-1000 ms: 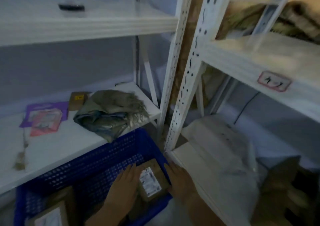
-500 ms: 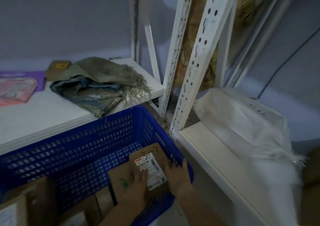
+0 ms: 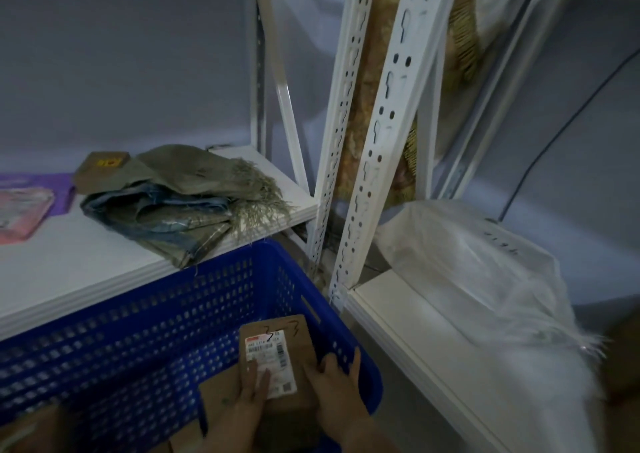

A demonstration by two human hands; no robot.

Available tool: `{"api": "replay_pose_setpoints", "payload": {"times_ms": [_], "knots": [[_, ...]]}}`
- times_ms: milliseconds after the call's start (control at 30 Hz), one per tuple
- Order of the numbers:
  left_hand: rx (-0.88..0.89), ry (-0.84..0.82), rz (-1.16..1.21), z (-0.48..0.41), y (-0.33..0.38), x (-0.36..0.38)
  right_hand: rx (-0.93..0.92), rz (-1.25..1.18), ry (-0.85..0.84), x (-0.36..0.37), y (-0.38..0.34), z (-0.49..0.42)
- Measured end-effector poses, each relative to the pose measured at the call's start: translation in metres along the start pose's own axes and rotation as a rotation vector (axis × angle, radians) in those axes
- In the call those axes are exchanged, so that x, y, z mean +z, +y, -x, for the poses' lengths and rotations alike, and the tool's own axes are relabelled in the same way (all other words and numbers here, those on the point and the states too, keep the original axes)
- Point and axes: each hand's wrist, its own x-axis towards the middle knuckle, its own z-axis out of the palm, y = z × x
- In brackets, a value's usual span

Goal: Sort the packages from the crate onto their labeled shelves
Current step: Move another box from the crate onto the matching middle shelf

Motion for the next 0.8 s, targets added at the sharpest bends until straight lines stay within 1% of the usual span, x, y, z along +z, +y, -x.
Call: {"api": "replay_pose_setpoints", "payload": {"times_ms": [67,100,133,167,200,233,300,333,400,467,500,533,567,600,633,700,800], "knots": [[0.021,-0.035,-0.030,0.011,0.002,-0.027,0.053,-0.240,-0.026,-0.007,-0.007,0.002],[0.024,-0.018,-0.040,0.016,0.002,-0.042,0.010,-0.240,0.010,-0.010,-0.010,0.004],[0.028,-0.009,-0.050,0.021,0.003,-0.059,-0.014,-0.223,0.009,-0.011,-0.009,0.003],[0.031,0.005,-0.058,0.029,0.006,-0.075,-0.079,-0.157,0.049,-0.016,-0.010,0.004],[0.023,0.030,-0.060,0.038,0.007,-0.091,-0.062,-0.185,0.056,-0.024,-0.015,0.005],[0.015,0.048,-0.059,0.049,0.009,-0.107,-0.053,-0.209,0.083,-0.039,-0.027,0.009],[-0.007,0.053,-0.057,0.074,0.020,-0.144,-0.147,-0.236,0.145,-0.072,-0.050,0.032],[-0.013,0.062,-0.053,0.086,0.028,-0.162,-0.200,-0.335,0.146,-0.087,-0.063,0.042],[-0.006,0.095,-0.056,0.113,0.045,-0.198,-0.227,-0.305,0.151,-0.130,-0.083,0.060],[0.009,0.175,-0.084,0.144,0.064,-0.237,-0.345,-0.224,0.206,-0.170,-0.093,0.077],[0.009,0.221,-0.090,0.159,0.071,-0.255,-0.399,-0.224,0.186,-0.196,-0.103,0.091],[0.010,0.269,-0.082,0.175,0.079,-0.275,-0.380,-0.266,0.150,-0.224,-0.116,0.098],[0.010,0.314,-0.077,0.192,0.086,-0.295,-0.330,-0.281,0.161,-0.254,-0.131,0.106],[0.015,0.377,-0.076,0.210,0.093,-0.316,-0.320,-0.288,0.166,-0.281,-0.141,0.120],[0.041,0.470,-0.078,0.227,0.099,-0.337,-0.325,-0.283,0.212,-0.307,-0.151,0.138],[0.100,0.624,-0.049,0.266,0.113,-0.379,-0.379,-0.255,0.377,-0.354,-0.176,0.167],[0.116,0.742,-0.080,0.319,0.137,-0.442,-0.491,-0.153,0.547,-0.420,-0.207,0.205]]}}
